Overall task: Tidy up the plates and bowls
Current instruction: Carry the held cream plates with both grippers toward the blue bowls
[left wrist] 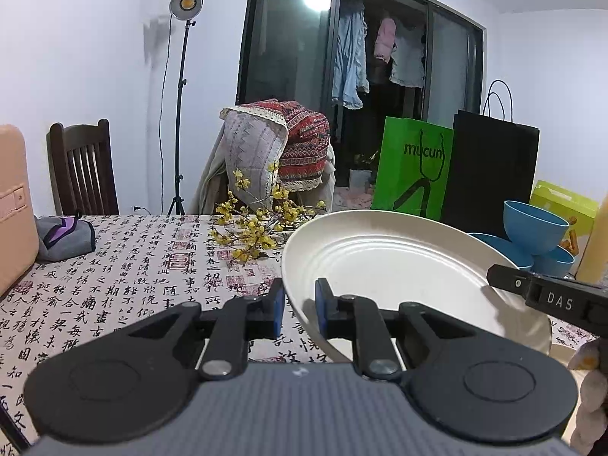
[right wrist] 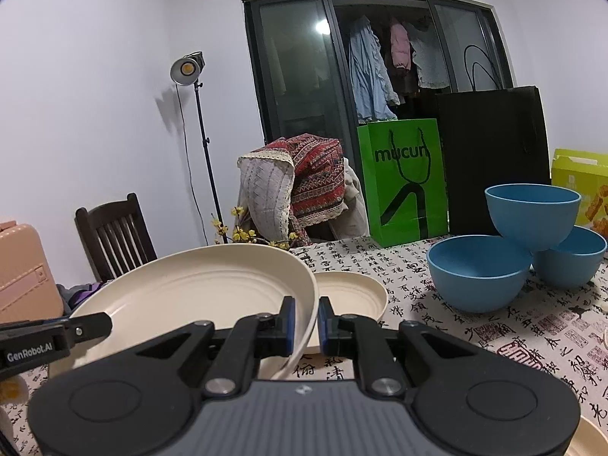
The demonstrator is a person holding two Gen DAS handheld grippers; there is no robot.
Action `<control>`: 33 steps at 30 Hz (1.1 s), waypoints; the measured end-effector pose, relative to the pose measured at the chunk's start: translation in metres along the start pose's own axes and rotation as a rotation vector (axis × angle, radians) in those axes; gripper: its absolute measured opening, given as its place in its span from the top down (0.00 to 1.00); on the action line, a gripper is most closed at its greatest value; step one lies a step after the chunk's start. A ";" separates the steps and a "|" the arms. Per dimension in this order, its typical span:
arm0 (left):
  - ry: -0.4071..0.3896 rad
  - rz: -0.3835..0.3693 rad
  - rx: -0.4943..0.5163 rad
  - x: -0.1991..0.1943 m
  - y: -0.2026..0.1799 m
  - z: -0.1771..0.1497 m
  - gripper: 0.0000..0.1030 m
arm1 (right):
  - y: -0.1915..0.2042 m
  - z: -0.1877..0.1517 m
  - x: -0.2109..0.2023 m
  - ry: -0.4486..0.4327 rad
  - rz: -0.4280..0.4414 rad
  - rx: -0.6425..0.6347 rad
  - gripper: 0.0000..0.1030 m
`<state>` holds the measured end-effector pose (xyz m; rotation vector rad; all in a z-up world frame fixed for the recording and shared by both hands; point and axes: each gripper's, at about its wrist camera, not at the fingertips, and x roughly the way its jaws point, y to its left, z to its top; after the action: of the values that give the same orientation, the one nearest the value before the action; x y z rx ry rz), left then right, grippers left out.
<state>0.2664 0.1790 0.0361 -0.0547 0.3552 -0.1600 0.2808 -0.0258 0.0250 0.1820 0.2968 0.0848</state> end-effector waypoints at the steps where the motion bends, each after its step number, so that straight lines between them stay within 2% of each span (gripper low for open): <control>1: -0.001 0.001 -0.001 -0.001 -0.001 0.000 0.84 | -0.001 0.000 -0.002 0.000 0.002 0.002 0.88; 33: -0.006 0.001 -0.001 -0.034 -0.052 -0.007 0.83 | -0.049 0.004 -0.047 -0.038 0.033 0.021 0.88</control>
<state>0.2251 0.1328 0.0454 -0.0560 0.3491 -0.1583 0.2401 -0.0797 0.0323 0.2089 0.2569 0.1106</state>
